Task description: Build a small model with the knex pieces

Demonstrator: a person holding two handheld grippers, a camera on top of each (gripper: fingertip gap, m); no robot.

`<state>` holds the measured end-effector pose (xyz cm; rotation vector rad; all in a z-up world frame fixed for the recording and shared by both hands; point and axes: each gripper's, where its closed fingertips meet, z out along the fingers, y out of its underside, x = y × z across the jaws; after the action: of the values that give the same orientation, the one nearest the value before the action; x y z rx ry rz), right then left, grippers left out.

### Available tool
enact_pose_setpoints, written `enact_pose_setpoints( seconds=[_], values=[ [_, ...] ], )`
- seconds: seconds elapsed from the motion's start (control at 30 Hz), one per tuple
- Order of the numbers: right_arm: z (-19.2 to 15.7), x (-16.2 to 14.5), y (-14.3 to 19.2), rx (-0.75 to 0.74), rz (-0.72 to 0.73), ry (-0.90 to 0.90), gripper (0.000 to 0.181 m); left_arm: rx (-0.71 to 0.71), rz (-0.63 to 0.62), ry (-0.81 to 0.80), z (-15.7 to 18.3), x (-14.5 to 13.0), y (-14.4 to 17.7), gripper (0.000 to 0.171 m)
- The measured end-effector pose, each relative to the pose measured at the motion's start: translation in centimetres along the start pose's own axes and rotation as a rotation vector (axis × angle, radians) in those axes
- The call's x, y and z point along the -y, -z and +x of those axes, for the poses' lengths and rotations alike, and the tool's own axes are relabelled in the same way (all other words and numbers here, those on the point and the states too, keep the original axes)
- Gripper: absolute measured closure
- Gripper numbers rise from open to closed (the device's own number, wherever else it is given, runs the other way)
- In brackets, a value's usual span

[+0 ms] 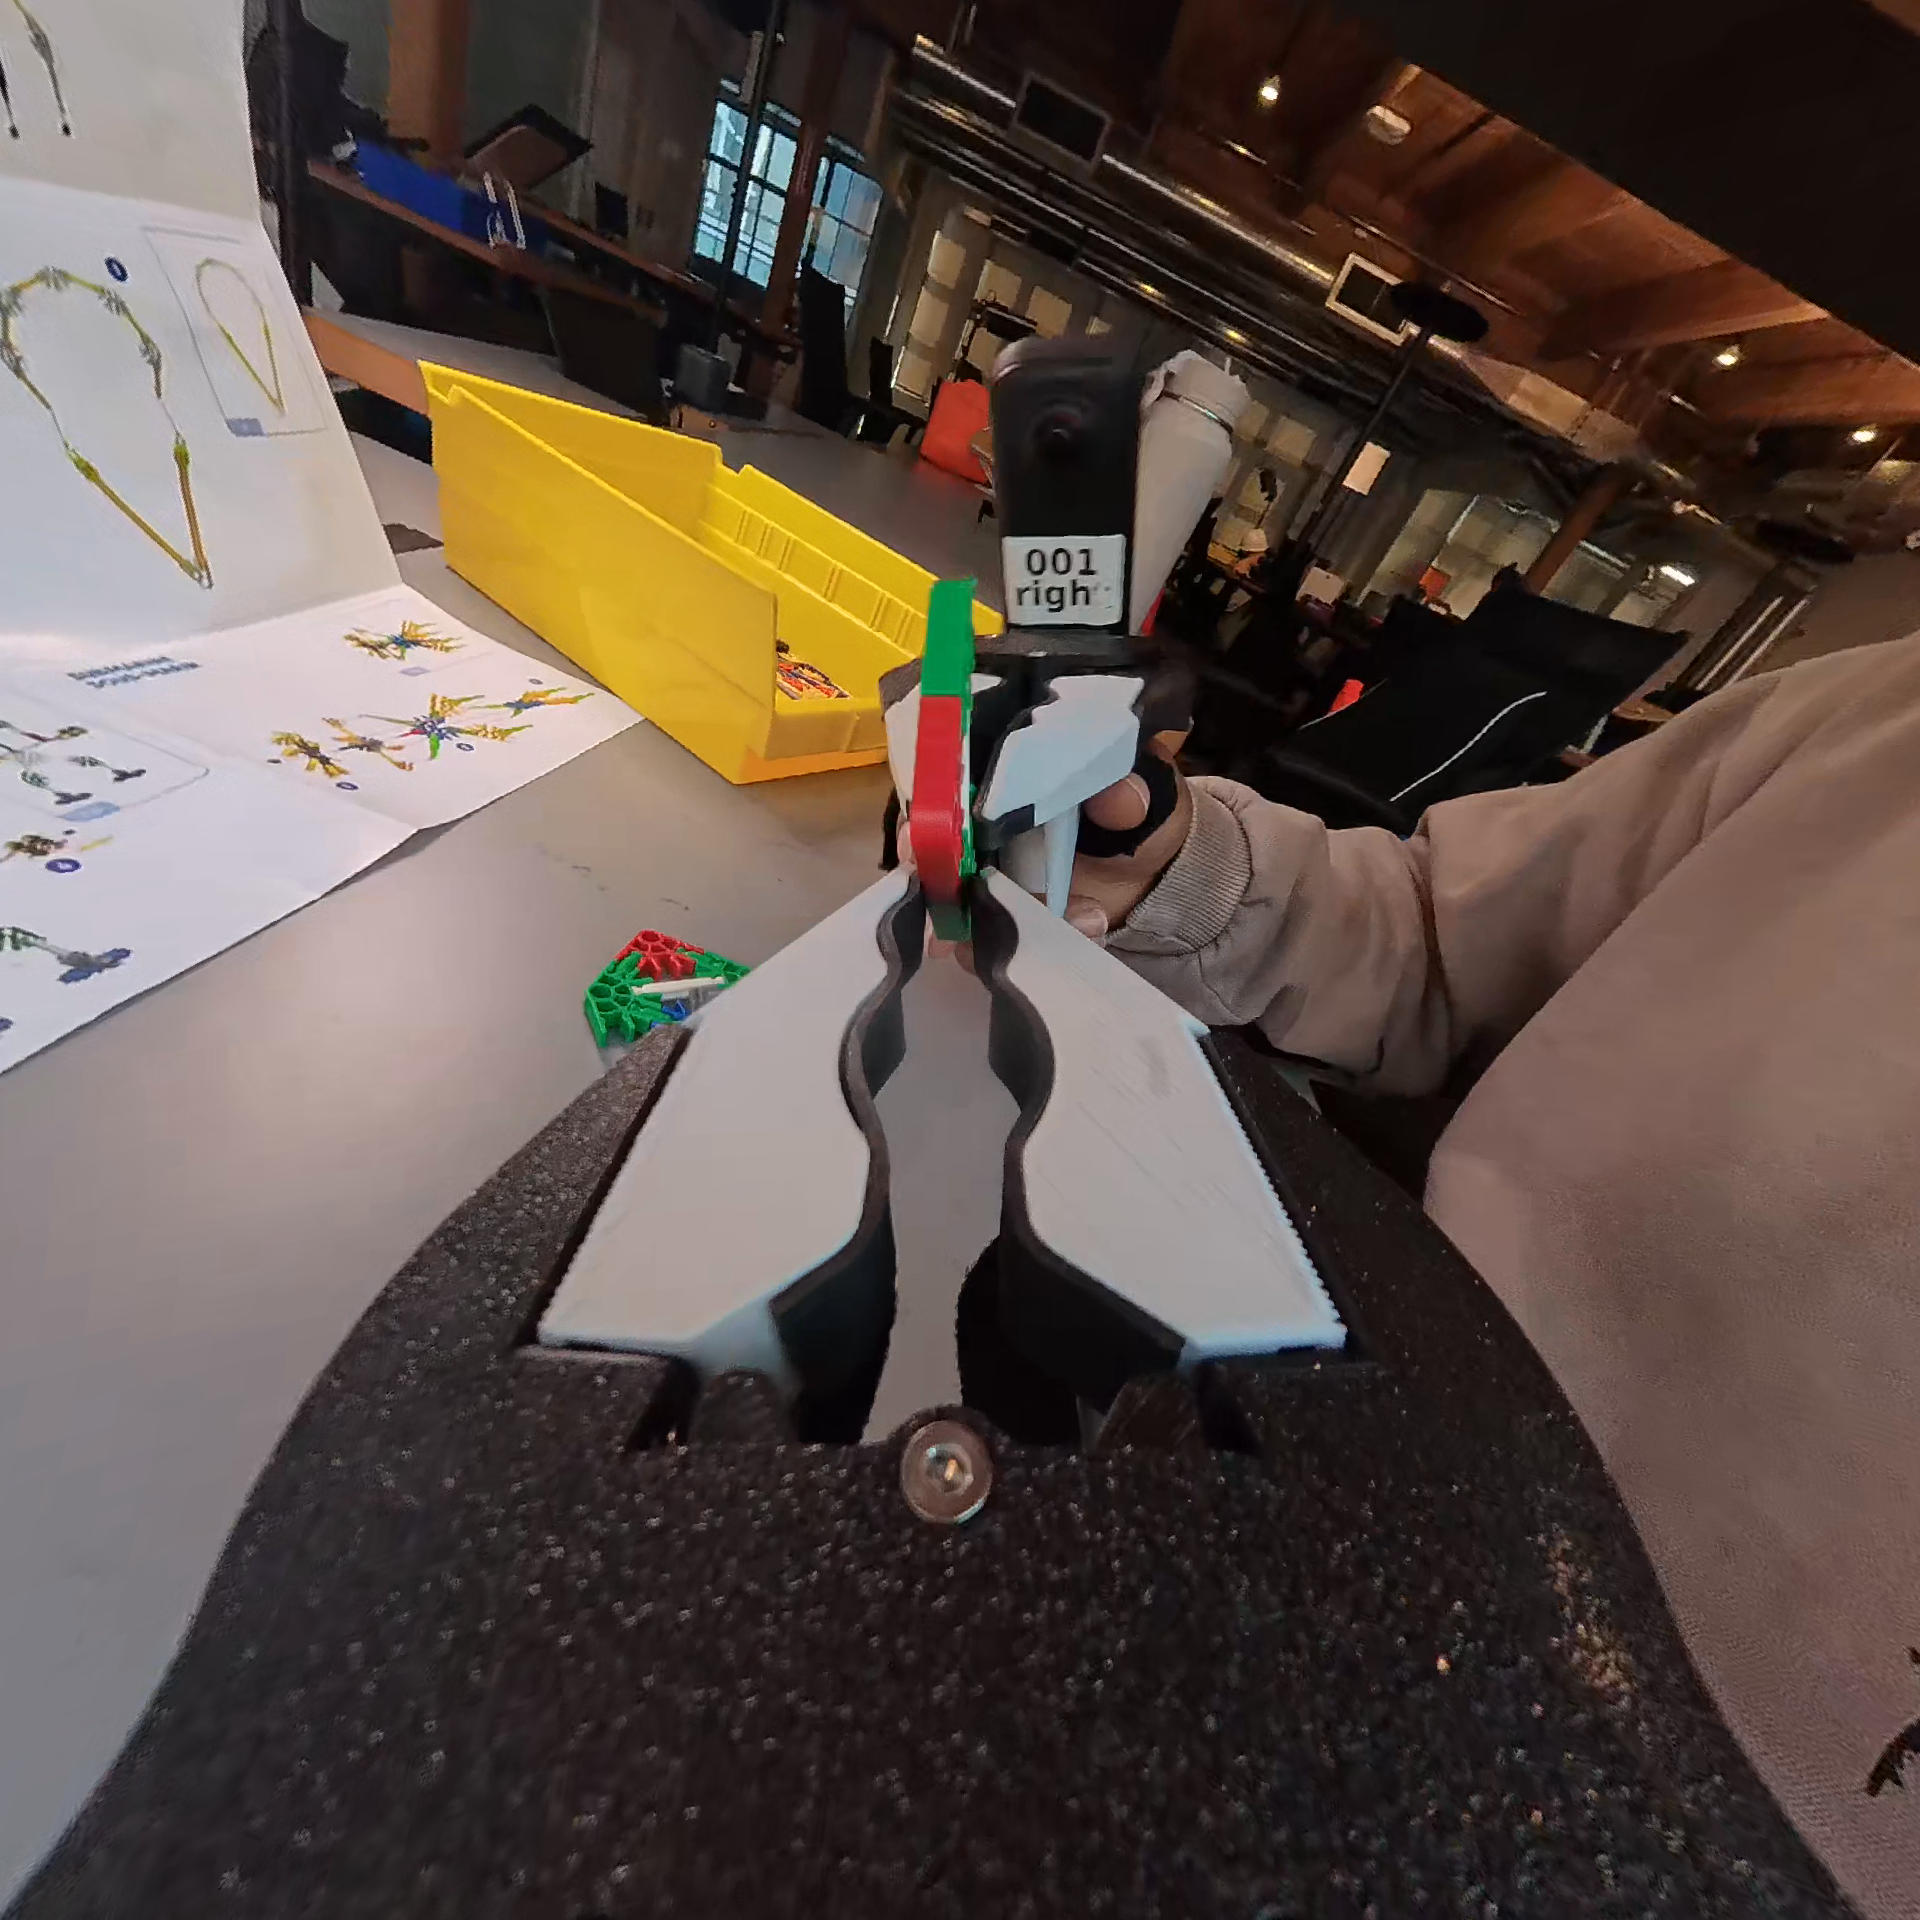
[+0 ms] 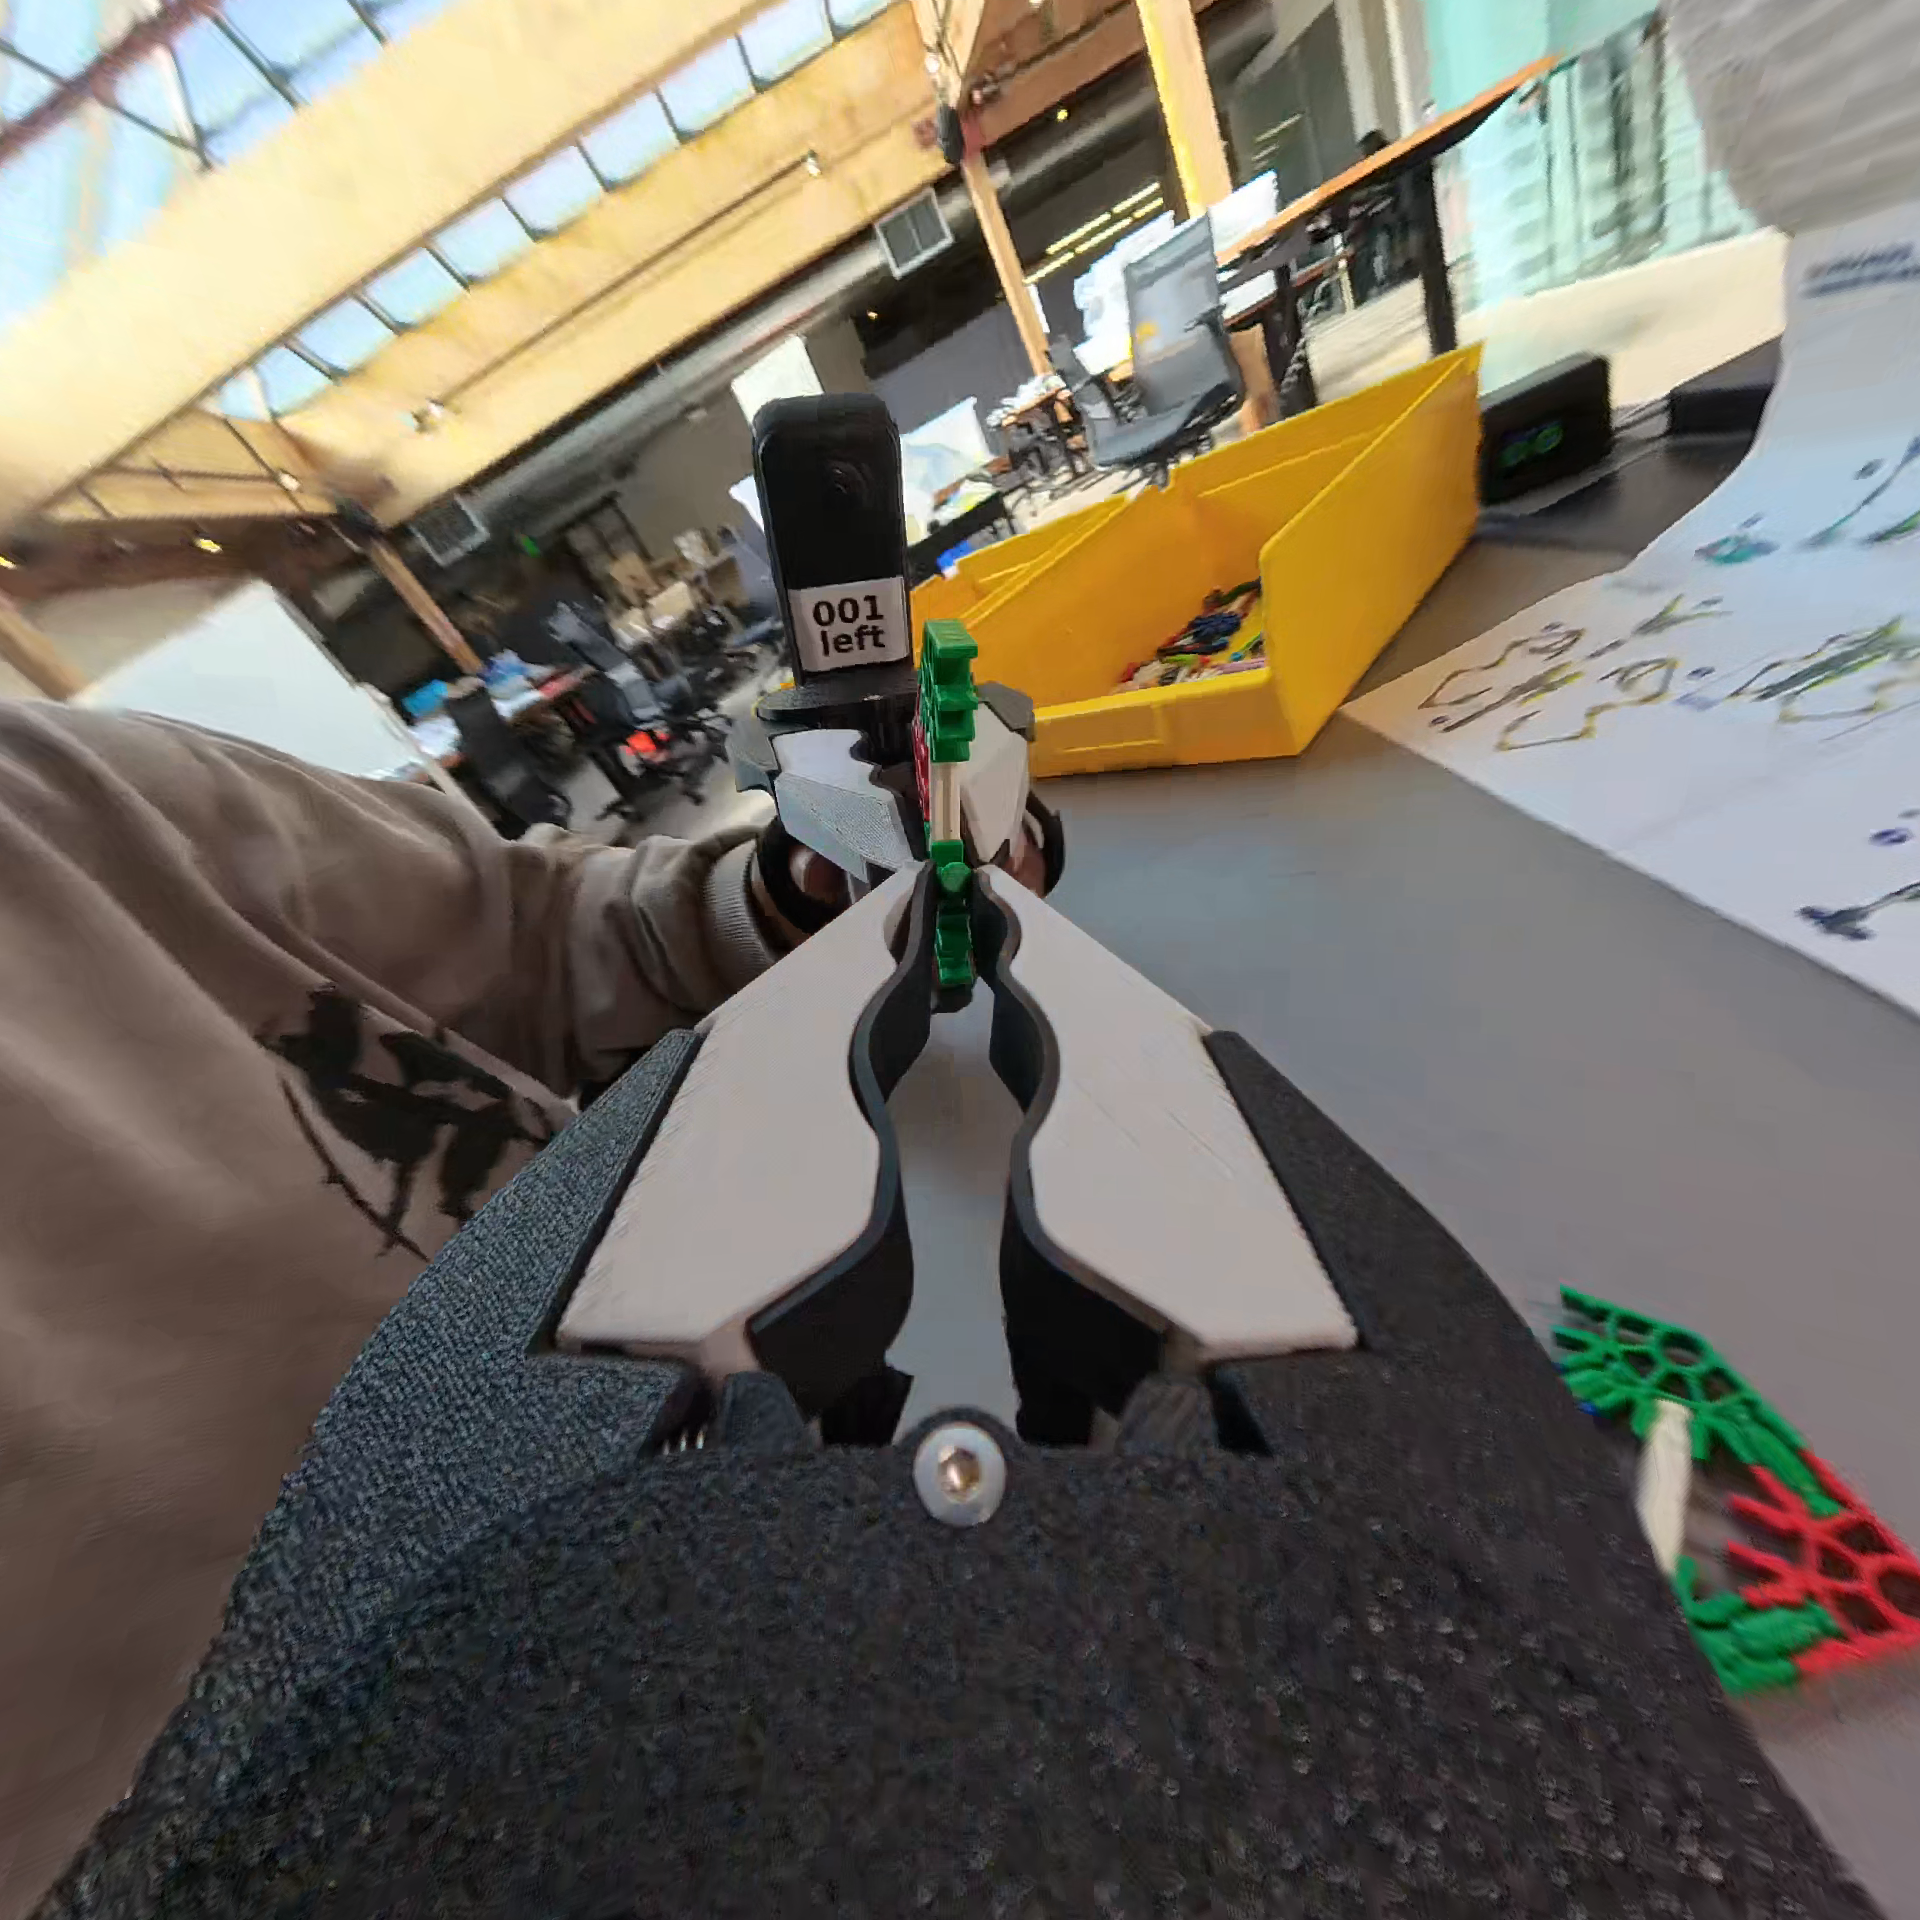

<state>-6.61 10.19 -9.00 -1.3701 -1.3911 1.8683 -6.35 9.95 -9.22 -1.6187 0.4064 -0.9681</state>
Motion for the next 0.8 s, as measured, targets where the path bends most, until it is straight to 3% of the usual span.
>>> enact_pose_setpoints(
  seconds=[0.1,0.17,0.37,0.57,0.67,0.77,0.8],
  values=[
    [-0.2,-0.5,-0.4,0.06,0.019,-0.108,0.177,0.003,-0.012,-0.024,0.4,0.0,0.0,0.164],
    [0.4,-0.5,-0.6,-0.002,0.017,-0.038,0.177,0.039,-0.048,0.003,-0.2,-0.2,0.1,0.166],
    [1.3,0.1,-0.6,-0.324,-0.045,0.549,0.176,0.049,0.038,0.215,-1.2,0.1,0.2,0.167],
    [0.8,0.6,-0.5,-0.447,-0.067,0.881,0.174,-0.012,0.1,0.373,-0.9,0.5,0.2,0.167],
    [0.5,0.6,-0.5,-0.379,-0.047,0.803,0.176,-0.042,0.097,0.358,-0.6,0.6,0.3,0.167],
    [-0.8,1.0,-0.3,-0.111,0.051,0.38,0.173,-0.152,0.118,0.312,0.7,1.2,0.2,0.167],
    [-0.9,1.0,-0.2,-0.066,0.065,0.313,0.173,-0.159,0.118,0.291,1.0,1.2,0.1,0.167]
  ],
)
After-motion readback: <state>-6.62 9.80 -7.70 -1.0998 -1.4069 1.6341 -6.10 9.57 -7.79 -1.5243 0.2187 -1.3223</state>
